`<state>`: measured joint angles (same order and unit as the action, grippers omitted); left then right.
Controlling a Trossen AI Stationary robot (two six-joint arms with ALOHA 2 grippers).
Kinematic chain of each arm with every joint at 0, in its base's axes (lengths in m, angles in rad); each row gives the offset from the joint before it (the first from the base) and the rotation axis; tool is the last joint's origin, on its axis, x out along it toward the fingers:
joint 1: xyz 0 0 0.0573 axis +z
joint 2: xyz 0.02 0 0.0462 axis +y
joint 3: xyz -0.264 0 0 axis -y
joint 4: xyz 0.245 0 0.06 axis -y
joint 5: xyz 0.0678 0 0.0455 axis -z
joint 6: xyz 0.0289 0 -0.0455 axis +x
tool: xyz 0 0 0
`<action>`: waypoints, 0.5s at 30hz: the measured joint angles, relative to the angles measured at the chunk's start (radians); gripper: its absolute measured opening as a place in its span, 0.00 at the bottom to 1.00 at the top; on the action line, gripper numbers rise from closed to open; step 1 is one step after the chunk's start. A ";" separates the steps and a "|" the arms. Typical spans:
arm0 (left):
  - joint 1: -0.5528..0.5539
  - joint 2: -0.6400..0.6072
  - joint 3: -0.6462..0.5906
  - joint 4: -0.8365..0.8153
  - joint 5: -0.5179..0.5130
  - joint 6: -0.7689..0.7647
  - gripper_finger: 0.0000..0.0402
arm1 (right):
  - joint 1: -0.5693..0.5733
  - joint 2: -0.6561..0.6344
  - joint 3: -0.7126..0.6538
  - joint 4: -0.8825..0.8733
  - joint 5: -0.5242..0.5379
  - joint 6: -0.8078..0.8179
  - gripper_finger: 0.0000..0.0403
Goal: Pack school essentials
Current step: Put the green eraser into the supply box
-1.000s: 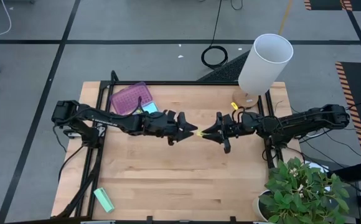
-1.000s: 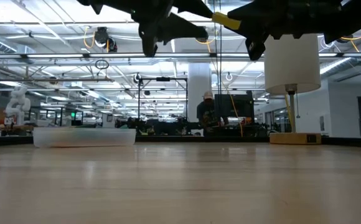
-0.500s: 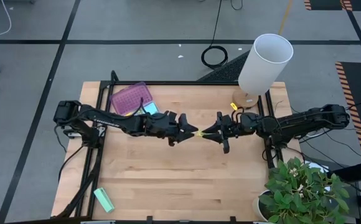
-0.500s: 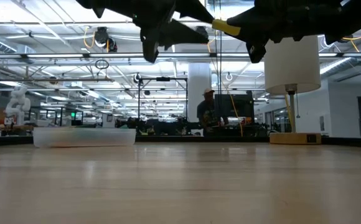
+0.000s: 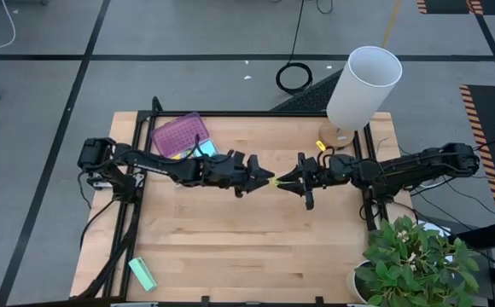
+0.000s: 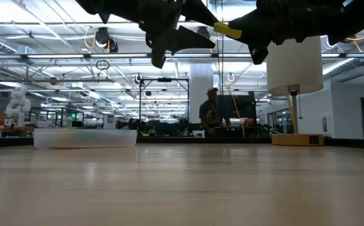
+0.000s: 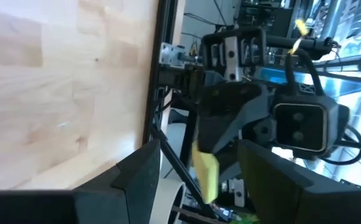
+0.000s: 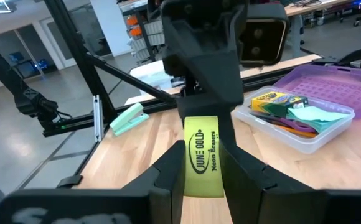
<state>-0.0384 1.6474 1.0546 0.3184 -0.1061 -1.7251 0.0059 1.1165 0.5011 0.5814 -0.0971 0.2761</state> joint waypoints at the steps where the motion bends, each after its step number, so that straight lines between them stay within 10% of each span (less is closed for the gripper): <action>1: 0.001 0.000 0.000 0.003 0.000 0.013 0.54 | 0.000 0.000 0.000 -0.001 0.000 -0.001 0.20; 15: 0.005 0.017 0.000 0.018 0.001 0.082 0.47 | -0.027 0.000 0.000 -0.003 0.024 -0.009 0.20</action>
<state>-0.0330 1.6648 1.0546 0.3366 -0.1055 -1.6426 -0.0212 1.1164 0.5011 0.5779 -0.0732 0.2674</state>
